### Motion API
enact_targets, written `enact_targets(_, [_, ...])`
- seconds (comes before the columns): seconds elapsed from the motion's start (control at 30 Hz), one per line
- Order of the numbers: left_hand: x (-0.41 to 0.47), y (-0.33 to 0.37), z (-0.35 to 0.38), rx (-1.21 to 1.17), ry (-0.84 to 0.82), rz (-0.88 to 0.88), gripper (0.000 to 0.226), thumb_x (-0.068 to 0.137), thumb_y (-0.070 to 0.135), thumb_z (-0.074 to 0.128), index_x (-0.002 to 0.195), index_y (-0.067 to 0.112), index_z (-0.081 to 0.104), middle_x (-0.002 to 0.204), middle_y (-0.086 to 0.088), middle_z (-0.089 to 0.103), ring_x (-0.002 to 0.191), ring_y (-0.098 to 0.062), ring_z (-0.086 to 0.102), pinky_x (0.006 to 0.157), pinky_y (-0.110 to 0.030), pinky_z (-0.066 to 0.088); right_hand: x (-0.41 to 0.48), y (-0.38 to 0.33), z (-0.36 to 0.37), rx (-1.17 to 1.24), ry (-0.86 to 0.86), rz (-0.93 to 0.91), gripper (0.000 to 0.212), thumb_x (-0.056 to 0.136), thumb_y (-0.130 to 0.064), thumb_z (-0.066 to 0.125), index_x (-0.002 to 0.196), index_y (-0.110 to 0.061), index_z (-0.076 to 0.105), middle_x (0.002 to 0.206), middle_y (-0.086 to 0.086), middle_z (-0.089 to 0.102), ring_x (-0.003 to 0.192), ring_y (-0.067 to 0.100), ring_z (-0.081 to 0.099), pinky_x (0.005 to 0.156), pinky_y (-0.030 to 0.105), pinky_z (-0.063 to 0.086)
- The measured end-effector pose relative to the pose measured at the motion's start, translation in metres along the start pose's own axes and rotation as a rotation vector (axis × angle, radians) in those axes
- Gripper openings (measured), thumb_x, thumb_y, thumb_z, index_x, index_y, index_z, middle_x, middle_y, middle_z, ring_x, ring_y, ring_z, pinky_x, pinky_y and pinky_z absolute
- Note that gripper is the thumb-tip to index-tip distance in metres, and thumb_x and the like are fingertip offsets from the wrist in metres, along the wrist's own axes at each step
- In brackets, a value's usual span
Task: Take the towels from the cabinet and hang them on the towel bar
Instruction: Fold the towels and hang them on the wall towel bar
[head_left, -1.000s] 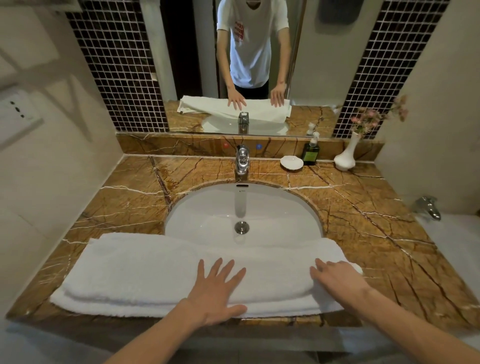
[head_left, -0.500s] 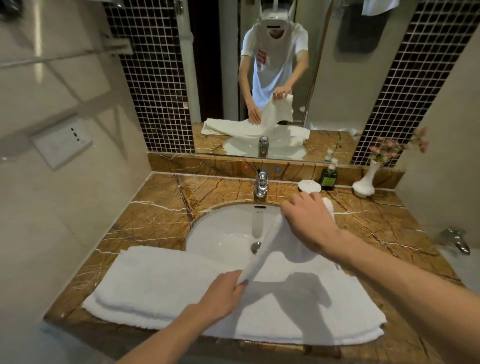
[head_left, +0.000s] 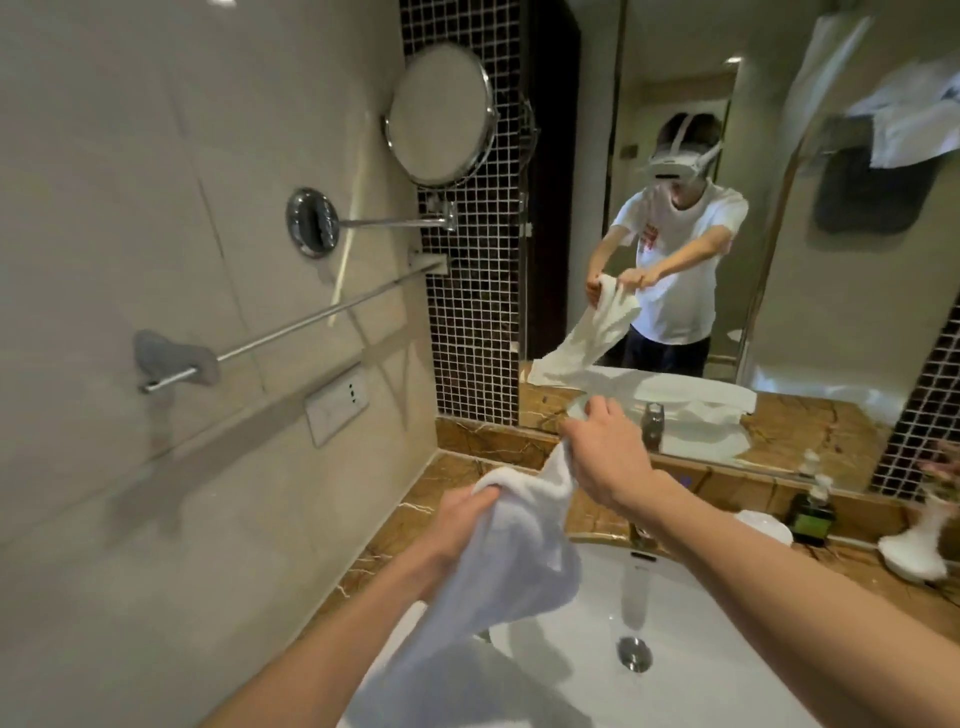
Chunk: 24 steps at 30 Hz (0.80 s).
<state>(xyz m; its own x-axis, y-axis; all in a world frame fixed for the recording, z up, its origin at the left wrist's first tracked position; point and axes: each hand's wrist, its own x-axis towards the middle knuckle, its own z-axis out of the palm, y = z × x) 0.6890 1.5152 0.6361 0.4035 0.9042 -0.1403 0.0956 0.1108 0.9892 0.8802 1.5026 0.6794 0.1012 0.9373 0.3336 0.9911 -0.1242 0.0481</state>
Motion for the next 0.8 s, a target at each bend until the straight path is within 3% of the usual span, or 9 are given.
enact_targets(0.1, [0.006,0.034,-0.018,-0.157,0.094,0.007,0.029,0.089,0.032,0.058,0.099,0.008,0.070,0.107,-0.018,0.068,0.096,-0.028,0.062,0.086,-0.038,0.048,0.020,-0.024,-0.003,0.388,-0.112,0.096,0.026,0.093,-0.018,0.040,0.114,-0.013,0.054,0.125,0.018,0.050,0.115,0.036,0.045,0.092,0.041,0.041])
enact_targets(0.17, [0.011,0.050,-0.028,-0.235,0.087,-0.006,0.057,0.075,0.051,0.067,0.111,0.007,0.068,0.117,-0.022,0.065,0.111,-0.033,0.060,0.104,-0.049,0.042,0.031,-0.038,-0.010,0.654,-0.195,0.188,0.036,0.097,-0.019,0.036,0.128,-0.004,0.048,0.136,0.021,0.047,0.122,0.036,0.046,0.101,0.042,0.039])
enact_targets(0.23, [0.010,0.067,-0.032,-0.336,0.064,-0.019,0.064,0.086,0.057,0.054,0.121,0.004,0.062,0.122,-0.023,0.061,0.118,-0.035,0.055,0.108,-0.051,0.037,0.035,-0.046,-0.013,0.856,-0.327,0.273,0.036,0.098,-0.021,0.035,0.122,0.000,0.052,0.129,0.020,0.052,0.110,0.031,0.052,0.098,0.041,0.042])
enact_targets(0.3, [0.007,0.084,-0.033,-0.405,0.045,-0.037,0.062,0.097,0.052,0.035,0.124,0.001,0.058,0.122,-0.022,0.062,0.117,-0.032,0.057,0.104,-0.044,0.042,0.038,-0.045,-0.007,1.078,-0.403,0.399,0.047,0.095,-0.038,0.036,0.121,-0.005,0.057,0.127,0.019,0.057,0.103,0.029,0.056,0.098,0.045,0.046])
enact_targets(0.4, [0.011,0.101,-0.033,-0.485,0.046,-0.004,0.060,0.099,0.050,0.032,0.114,0.001,0.062,0.103,-0.017,0.071,0.094,-0.026,0.070,0.083,-0.038,0.052,0.035,-0.035,-0.003,1.252,-0.524,0.499,0.060,0.083,-0.068,0.040,0.116,-0.024,0.063,0.122,0.007,0.063,0.106,0.026,0.058,0.090,0.047,0.050])
enact_targets(0.47, [0.009,0.113,-0.032,-0.521,0.028,0.004,0.060,0.099,0.050,0.031,0.104,0.000,0.064,0.094,-0.018,0.073,0.082,-0.026,0.072,0.077,-0.039,0.051,0.024,-0.029,-0.022,1.398,-0.657,0.521,0.058,0.078,-0.075,0.045,0.109,-0.031,0.067,0.111,0.001,0.069,0.105,0.024,0.060,0.085,0.045,0.051])
enact_targets(0.57, [-0.003,0.131,-0.033,-0.519,-0.005,0.012,0.051,0.098,0.042,0.039,0.109,-0.002,0.063,0.100,-0.020,0.071,0.087,-0.028,0.071,0.080,-0.041,0.051,0.023,-0.015,-0.035,1.608,-0.653,0.415,0.052,0.083,-0.066,0.053,0.118,-0.029,0.063,0.117,0.002,0.068,0.111,0.026,0.060,0.099,0.051,0.046])
enact_targets(0.67, [-0.017,0.148,-0.042,-0.418,-0.047,-0.002,0.032,0.094,0.020,0.049,0.114,-0.003,0.061,0.103,-0.019,0.070,0.094,-0.029,0.067,0.082,-0.039,0.052,0.034,-0.009,-0.052,1.834,-0.577,0.364,0.051,0.087,-0.048,0.061,0.125,-0.015,0.060,0.121,0.013,0.065,0.109,0.030,0.064,0.089,0.045,0.054])
enact_targets(0.8, [-0.039,0.179,-0.062,-0.193,-0.064,0.036,0.021,0.088,-0.004,0.048,0.095,0.001,0.066,0.082,-0.011,0.072,0.071,-0.019,0.069,0.069,-0.028,0.056,0.050,-0.011,-0.097,1.851,-0.433,0.266,0.062,0.085,-0.018,0.068,0.141,-0.013,0.041,0.141,0.010,0.047,0.106,0.027,0.062,0.074,0.040,0.055])
